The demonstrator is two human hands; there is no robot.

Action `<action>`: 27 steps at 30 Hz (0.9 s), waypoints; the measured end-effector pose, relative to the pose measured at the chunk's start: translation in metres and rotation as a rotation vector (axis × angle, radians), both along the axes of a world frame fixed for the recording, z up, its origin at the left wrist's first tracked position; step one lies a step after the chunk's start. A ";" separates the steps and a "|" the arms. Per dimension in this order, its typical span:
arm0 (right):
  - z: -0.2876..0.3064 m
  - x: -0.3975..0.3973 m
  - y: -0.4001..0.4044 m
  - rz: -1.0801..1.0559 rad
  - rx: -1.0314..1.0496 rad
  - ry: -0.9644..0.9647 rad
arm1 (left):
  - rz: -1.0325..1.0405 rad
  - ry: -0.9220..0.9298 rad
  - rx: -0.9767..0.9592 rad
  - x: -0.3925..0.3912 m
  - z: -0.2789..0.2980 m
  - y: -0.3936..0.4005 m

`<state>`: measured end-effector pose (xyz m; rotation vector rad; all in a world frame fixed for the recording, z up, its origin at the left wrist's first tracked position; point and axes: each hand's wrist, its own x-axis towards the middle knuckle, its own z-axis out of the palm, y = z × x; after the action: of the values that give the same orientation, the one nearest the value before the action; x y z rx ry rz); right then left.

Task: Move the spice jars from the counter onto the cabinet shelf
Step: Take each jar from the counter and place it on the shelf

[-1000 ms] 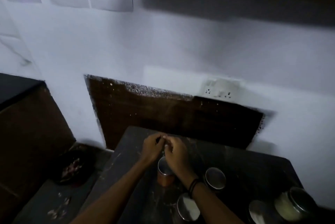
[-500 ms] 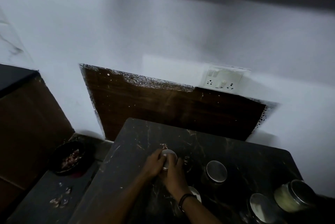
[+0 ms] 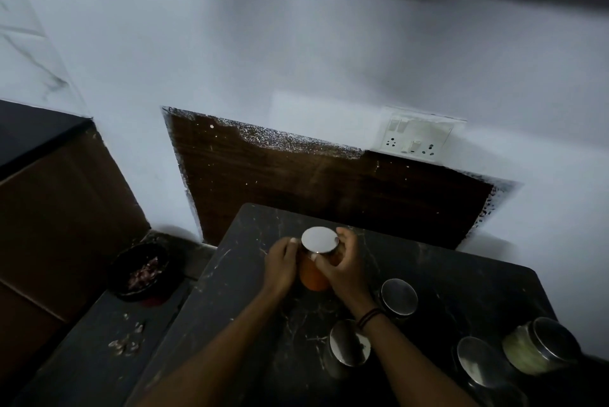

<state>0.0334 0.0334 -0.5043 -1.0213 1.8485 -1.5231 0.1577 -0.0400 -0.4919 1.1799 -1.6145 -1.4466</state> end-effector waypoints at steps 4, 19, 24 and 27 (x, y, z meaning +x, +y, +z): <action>0.019 -0.010 0.001 0.027 -0.099 -0.156 | -0.002 0.039 -0.083 -0.002 0.012 -0.008; 0.021 -0.012 0.010 0.023 -0.056 -0.642 | -0.230 0.389 0.500 0.001 0.030 0.023; 0.019 -0.010 0.016 -0.008 -0.002 -0.639 | -0.163 0.503 0.619 0.007 0.022 0.033; 0.014 -0.007 0.018 -0.019 0.028 -0.602 | -0.119 0.453 0.609 0.007 0.023 0.038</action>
<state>0.0266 0.0517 -0.4904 -0.4533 1.4448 -1.5871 0.1652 -0.0020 -0.4693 0.9629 -0.9700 -2.1896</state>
